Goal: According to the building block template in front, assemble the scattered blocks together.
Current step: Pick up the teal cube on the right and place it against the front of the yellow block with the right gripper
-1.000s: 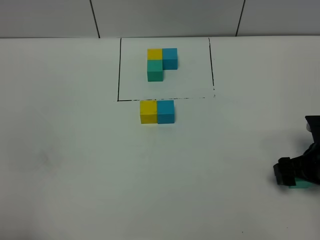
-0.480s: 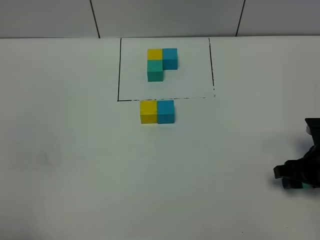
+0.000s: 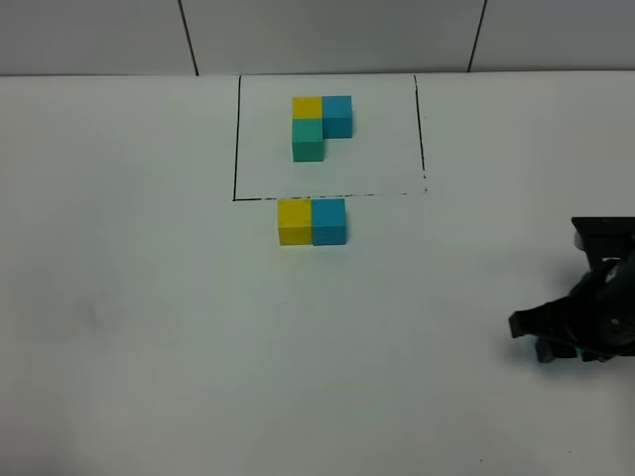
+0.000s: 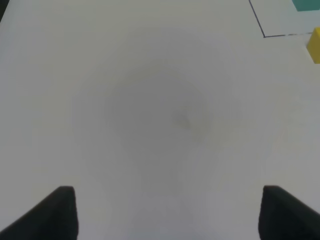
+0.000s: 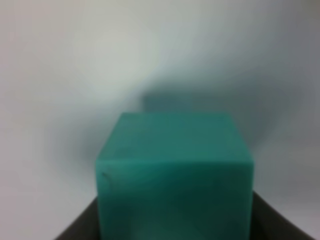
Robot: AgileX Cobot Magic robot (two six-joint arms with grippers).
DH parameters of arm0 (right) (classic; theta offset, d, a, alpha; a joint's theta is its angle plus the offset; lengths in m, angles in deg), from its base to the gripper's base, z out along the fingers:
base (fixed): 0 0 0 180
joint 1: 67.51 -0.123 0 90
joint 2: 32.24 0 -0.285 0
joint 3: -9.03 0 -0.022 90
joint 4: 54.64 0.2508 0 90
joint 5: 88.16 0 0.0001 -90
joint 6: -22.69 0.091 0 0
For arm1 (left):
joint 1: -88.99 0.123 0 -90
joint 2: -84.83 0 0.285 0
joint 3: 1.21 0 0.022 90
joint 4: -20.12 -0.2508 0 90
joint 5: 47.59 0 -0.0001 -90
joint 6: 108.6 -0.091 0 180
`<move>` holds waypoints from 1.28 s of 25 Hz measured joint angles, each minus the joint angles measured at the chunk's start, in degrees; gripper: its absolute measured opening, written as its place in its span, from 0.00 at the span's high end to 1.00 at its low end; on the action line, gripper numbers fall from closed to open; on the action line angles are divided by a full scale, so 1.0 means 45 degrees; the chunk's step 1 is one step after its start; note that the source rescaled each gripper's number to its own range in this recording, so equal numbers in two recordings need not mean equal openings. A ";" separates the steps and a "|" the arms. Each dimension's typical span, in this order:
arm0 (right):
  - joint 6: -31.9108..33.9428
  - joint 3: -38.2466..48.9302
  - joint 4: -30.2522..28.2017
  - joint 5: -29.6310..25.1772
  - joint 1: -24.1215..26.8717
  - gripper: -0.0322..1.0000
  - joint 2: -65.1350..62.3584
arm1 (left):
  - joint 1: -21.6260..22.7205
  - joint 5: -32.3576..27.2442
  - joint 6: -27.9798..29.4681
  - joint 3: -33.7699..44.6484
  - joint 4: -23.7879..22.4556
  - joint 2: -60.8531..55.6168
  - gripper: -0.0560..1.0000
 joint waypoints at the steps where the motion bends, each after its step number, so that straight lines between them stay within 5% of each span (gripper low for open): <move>1: 0.0534 -0.0308 0.0000 -0.0191 -0.0432 0.76 -0.0032 | 0.0000 0.0000 0.0000 0.0000 0.0000 0.0000 0.31; 5: 0.3550 -0.1466 -0.0234 -0.0511 -0.2827 0.76 -0.0018 | 0.0000 0.0000 0.0000 0.0000 0.0000 0.0000 0.31; 13: 1.0200 -0.4845 -0.3079 -0.1288 -0.6808 0.76 0.1925 | 0.0000 0.0000 0.0000 0.0000 0.0000 0.0000 0.31; 23: 1.0614 -0.9905 -0.2919 -0.3029 -0.7727 0.76 0.5544 | 0.0000 0.0000 0.0000 0.0000 0.0000 0.0000 0.31; 32: 1.0313 -1.1227 -0.2950 -0.3703 -0.8037 0.76 0.6673 | 0.0000 0.0000 0.0000 0.0000 0.0000 0.0000 0.31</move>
